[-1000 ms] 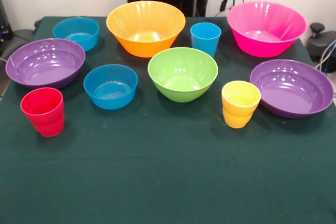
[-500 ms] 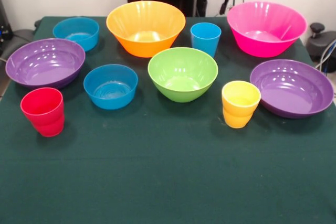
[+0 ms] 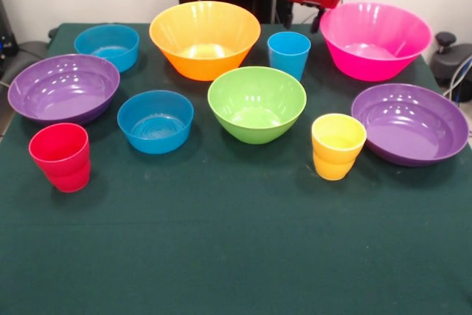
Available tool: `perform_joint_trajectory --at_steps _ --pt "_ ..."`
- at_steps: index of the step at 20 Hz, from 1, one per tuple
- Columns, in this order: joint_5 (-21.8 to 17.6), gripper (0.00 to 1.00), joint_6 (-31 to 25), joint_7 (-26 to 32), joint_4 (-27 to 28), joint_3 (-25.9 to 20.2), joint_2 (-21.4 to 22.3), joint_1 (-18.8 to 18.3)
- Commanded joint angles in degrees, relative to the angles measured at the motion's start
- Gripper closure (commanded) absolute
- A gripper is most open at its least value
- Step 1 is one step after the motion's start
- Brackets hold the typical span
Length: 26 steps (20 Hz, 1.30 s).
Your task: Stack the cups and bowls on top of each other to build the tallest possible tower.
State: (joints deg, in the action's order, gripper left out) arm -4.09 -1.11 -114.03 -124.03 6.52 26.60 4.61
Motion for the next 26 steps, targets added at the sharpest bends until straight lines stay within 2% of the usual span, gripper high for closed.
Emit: perform_joint_trajectory --at_steps 1,4,7,12,19,22,26 --pt "3.38 0.00 -9.59 -5.33 9.15 -2.93 1.26 0.91" --pt "3.33 0.00 -13.38 -5.15 10.02 -3.12 1.47 0.77" --pt "2.52 0.00 -13.38 -5.71 8.96 -2.82 0.89 0.81" --pt "2.09 0.00 -20.03 -5.76 8.04 -2.09 2.88 1.24" --pt "1.98 0.00 -23.24 -5.91 9.06 -2.63 3.96 0.71" --pt "1.77 0.00 -22.99 -6.31 9.97 -2.31 4.37 1.06" --pt "2.35 0.00 -21.24 -6.03 11.76 -3.85 3.79 -0.97"
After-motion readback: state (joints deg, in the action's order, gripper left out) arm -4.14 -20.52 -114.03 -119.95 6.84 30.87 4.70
